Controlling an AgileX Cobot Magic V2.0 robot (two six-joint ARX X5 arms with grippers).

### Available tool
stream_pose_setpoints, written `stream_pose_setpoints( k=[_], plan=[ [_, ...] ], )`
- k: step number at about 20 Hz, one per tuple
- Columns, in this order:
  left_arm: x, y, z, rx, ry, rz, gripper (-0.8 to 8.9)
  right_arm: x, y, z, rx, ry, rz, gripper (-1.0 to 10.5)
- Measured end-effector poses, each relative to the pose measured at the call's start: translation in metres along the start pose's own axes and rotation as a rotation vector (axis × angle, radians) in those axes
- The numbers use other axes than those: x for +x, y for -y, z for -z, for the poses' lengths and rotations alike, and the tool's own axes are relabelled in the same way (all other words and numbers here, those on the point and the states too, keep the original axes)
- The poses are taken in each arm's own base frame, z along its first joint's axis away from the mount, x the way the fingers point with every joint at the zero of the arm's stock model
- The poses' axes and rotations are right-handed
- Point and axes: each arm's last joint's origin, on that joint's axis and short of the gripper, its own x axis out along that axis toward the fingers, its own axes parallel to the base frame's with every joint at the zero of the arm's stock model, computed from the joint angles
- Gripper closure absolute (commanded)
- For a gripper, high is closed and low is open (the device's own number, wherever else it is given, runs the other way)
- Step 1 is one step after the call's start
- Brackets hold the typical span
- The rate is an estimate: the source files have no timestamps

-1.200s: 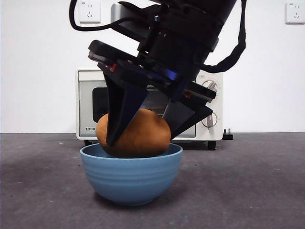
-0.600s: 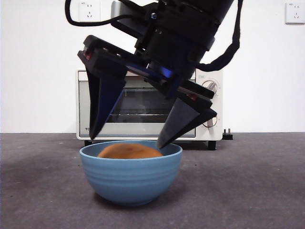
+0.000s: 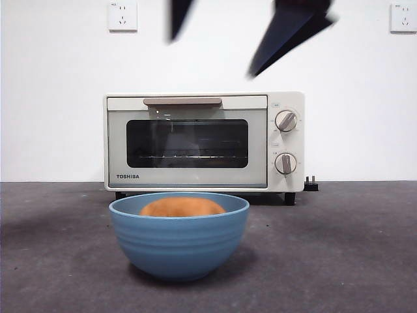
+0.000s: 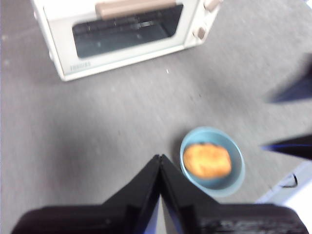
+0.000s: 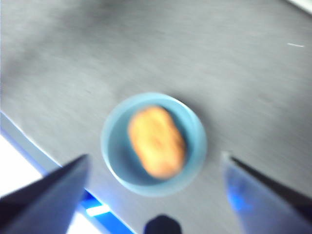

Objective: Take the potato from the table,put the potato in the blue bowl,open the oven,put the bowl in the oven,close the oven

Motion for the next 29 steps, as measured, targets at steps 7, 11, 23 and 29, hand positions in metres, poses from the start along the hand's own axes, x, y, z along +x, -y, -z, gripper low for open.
stream_pose_setpoints(
  k=[7,11,23,29],
  plan=[
    [0.091,-0.021,-0.049,0.018,0.065,0.171,8.19,-0.110,0.032,0.050,0.077,0.207,0.167,9.5],
    [0.153,-0.036,-0.062,-0.020,0.065,0.251,8.19,-0.155,0.052,0.094,0.172,0.285,0.260,9.5],
    [0.235,-0.058,-0.113,-0.154,0.155,0.324,8.19,-0.193,0.072,0.145,0.347,0.417,0.280,9.5],
    [0.251,-0.065,-0.122,-0.086,0.030,0.188,8.19,-0.194,0.073,0.145,0.355,0.430,0.313,9.5]
  ],
)
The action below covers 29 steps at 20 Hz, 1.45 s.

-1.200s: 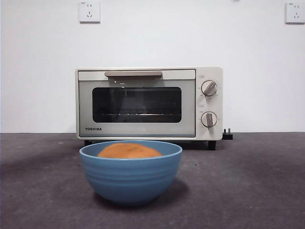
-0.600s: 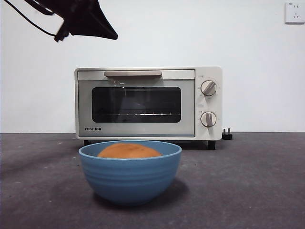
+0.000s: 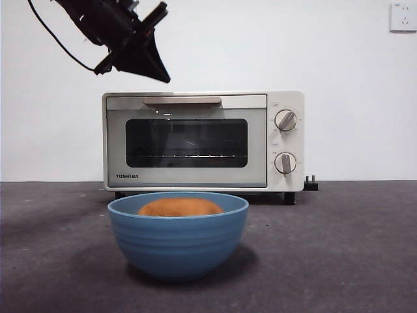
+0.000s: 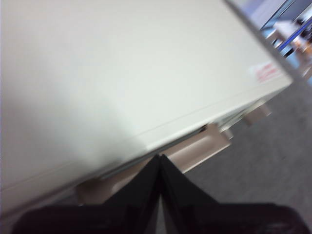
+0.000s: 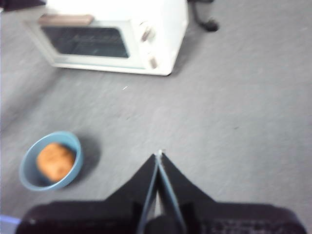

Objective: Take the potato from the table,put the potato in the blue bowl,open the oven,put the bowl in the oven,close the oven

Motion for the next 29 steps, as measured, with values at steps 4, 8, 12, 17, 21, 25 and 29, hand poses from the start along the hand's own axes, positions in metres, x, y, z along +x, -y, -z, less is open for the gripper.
stream_pose_setpoints(
  k=[4,8,12,17,21,25,29],
  plan=[
    [0.008,-0.006,0.007,0.022,-0.048,-0.048,8.19,0.000,0.000,0.000,0.000,0.010,0.017,9.5],
    [0.011,-0.006,0.006,0.036,-0.034,-0.058,8.19,0.000,0.001,0.000,0.000,0.010,0.017,9.5],
    [0.014,-0.001,0.006,0.059,-0.044,-0.089,8.19,0.000,0.001,0.000,0.000,0.010,0.017,9.5],
    [0.016,0.014,0.009,0.114,-0.089,-0.123,8.19,0.000,0.001,0.000,0.000,0.010,0.018,9.5],
    [0.012,0.027,0.016,0.112,-0.176,-0.129,8.19,0.000,0.001,0.000,0.000,0.010,0.018,9.5],
    [0.015,0.042,0.027,0.125,-0.268,-0.126,8.19,0.000,0.001,0.000,0.001,0.010,0.017,9.5],
    [0.016,0.046,0.028,0.136,-0.281,-0.147,8.19,0.000,0.001,0.000,0.007,0.010,0.017,9.5]
  ],
)
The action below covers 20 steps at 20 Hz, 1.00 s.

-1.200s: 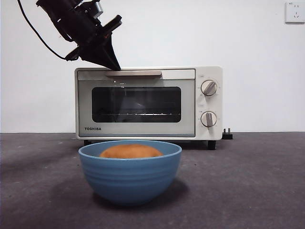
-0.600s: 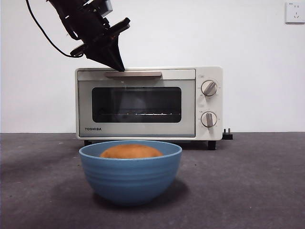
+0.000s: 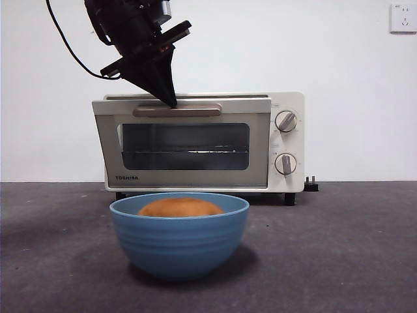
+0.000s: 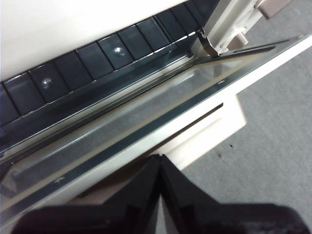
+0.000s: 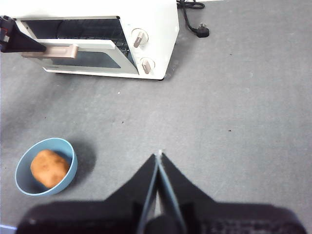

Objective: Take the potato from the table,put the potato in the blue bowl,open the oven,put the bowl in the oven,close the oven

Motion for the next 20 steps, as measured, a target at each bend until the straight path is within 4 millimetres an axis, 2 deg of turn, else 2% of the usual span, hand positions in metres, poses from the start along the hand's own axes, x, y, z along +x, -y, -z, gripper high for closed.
stream_pose_setpoints(
  k=[3,6,9,11,15,20],
  plan=[
    [0.001,0.000,0.004,0.001,0.001,-0.008,8.19,0.000,0.000,0.000,0.000,0.000,0.000,9.5],
    [0.003,0.002,0.020,0.005,0.013,-0.002,8.19,0.000,0.000,0.000,0.000,0.000,0.000,9.5],
    [0.006,0.006,0.043,-0.010,0.040,0.002,8.19,0.000,0.000,0.000,0.000,0.000,0.000,9.5],
    [0.009,0.006,0.065,-0.024,-0.012,-0.010,8.19,0.000,0.000,0.000,0.000,0.000,0.000,9.5],
    [0.030,0.000,0.101,-0.059,-0.128,-0.060,8.20,0.000,0.000,0.000,0.002,0.000,0.000,9.5],
    [0.039,-0.002,0.113,-0.093,-0.130,-0.067,8.20,0.000,0.000,0.000,0.008,-0.004,-0.006,9.5]
  ],
)
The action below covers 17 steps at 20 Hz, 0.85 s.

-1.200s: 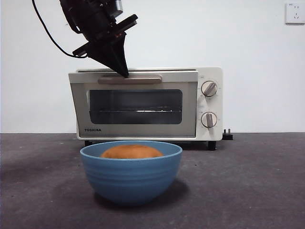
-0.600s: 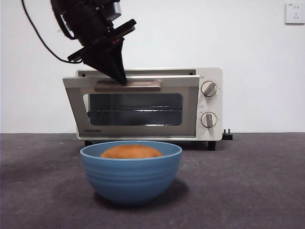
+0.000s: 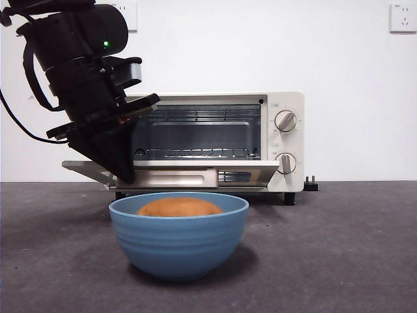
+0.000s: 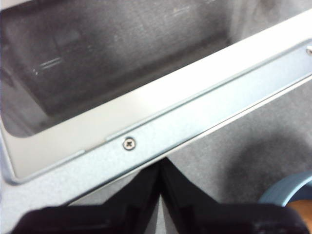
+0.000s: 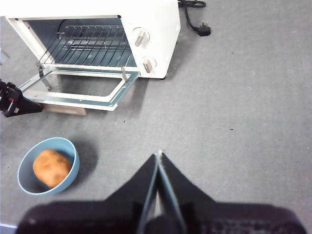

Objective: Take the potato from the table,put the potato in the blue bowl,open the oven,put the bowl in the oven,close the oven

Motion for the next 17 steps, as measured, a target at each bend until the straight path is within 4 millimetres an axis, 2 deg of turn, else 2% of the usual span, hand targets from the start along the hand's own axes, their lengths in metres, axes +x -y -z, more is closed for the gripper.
stream_pose_setpoints(
  k=[10,17],
  plan=[
    [0.002,0.005,0.002,0.012,-0.006,-0.012,8.20,0.000,-0.001,0.000,0.004,-0.016,-0.026,9.5],
    [0.011,0.004,0.014,0.021,-0.034,-0.017,8.20,0.000,-0.001,0.000,0.019,-0.017,-0.028,9.5]
  ],
)
